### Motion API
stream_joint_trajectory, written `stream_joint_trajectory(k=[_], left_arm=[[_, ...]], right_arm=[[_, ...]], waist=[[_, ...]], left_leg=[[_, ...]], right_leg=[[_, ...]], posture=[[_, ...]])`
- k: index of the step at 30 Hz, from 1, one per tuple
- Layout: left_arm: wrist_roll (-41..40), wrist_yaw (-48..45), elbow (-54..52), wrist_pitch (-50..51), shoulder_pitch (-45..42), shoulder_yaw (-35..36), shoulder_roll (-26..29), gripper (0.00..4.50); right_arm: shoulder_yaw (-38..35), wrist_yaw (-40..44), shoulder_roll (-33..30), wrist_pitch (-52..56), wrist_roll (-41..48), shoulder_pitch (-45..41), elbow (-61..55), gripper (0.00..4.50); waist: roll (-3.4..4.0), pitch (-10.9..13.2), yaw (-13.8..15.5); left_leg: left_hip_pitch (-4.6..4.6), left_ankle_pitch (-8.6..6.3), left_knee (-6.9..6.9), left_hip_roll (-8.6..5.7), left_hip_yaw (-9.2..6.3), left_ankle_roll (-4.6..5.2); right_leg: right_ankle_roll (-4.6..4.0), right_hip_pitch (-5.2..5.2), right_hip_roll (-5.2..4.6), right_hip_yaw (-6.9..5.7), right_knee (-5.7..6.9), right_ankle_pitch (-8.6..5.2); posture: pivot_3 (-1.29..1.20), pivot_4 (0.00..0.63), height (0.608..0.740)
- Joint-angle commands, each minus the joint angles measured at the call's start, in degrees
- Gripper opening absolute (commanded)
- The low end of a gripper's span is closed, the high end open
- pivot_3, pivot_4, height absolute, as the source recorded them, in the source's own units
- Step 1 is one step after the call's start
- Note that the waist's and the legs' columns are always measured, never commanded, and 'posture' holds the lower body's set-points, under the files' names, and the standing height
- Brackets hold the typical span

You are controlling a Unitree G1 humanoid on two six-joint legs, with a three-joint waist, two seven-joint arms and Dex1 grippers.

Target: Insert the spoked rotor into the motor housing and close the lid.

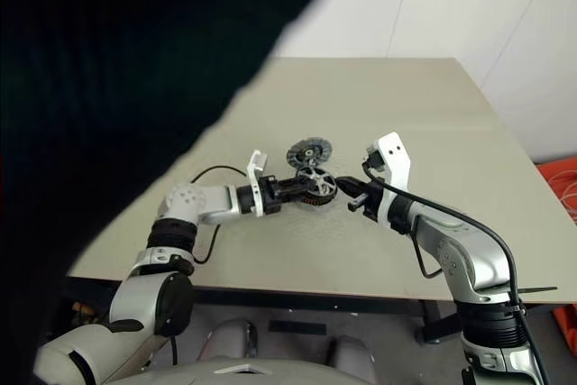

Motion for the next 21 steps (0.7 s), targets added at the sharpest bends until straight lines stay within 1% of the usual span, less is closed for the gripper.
stream_joint_trajectory(k=[1,5,12,17,21], left_arm=[[-1.8,-0.1,-4.8,1.7,1.0,1.3,1.8,1.63],[-2.8,0.6,-8.7,3.6,2.6,2.6,4.6,1.63],[-4.0,1.7,-13.5,5.8,4.1,4.1,7.1,1.63],[-6.1,1.0,-18.3,4.8,4.6,6.1,9.4,1.63],[-6.8,2.2,-17.6,4.0,4.3,7.4,9.4,1.63]], right_arm=[[-0.3,0.0,0.1,-1.3,0.0,-0.9,-1.6,0.00],[-0.1,0.0,0.3,-1.4,-0.2,-1.1,-1.3,0.00],[0.5,0.2,0.6,-1.6,-0.4,-2.0,-0.5,0.00],[0.5,0.4,0.8,-1.6,-0.2,-2.4,-0.6,0.00],[1.2,0.3,1.6,-1.6,-0.1,-2.9,-0.6,0.00]], waist=[[0.01,0.0,-0.1],[0.05,0.0,-0.2],[0.05,0.0,-0.1],[0.06,0.0,-0.2],[0.06,0.0,-0.3]], left_leg=[[0.01,0.00,-0.01,0.00,0.00,0.00],[-0.01,-0.01,-0.02,0.01,0.00,0.01],[-0.01,-0.01,-0.01,0.00,-0.01,0.01],[-0.01,0.00,-0.02,0.02,-0.01,0.00],[0.00,-0.01,-0.03,0.01,0.01,0.00]], right_leg=[[0.00,0.00,0.00,0.00,0.00,0.00],[0.04,-0.04,0.01,0.00,0.00,-0.03],[0.09,-0.01,0.00,0.00,-0.01,-0.06],[0.10,-0.04,0.02,0.00,0.00,-0.06],[0.11,-0.03,0.02,0.00,0.00,-0.07]], posture=[[0.00,0.000,0.740],[0.00,0.000,0.740],[0.00,0.000,0.740],[0.00,0.000,0.740],[0.00,0.000,0.740]])
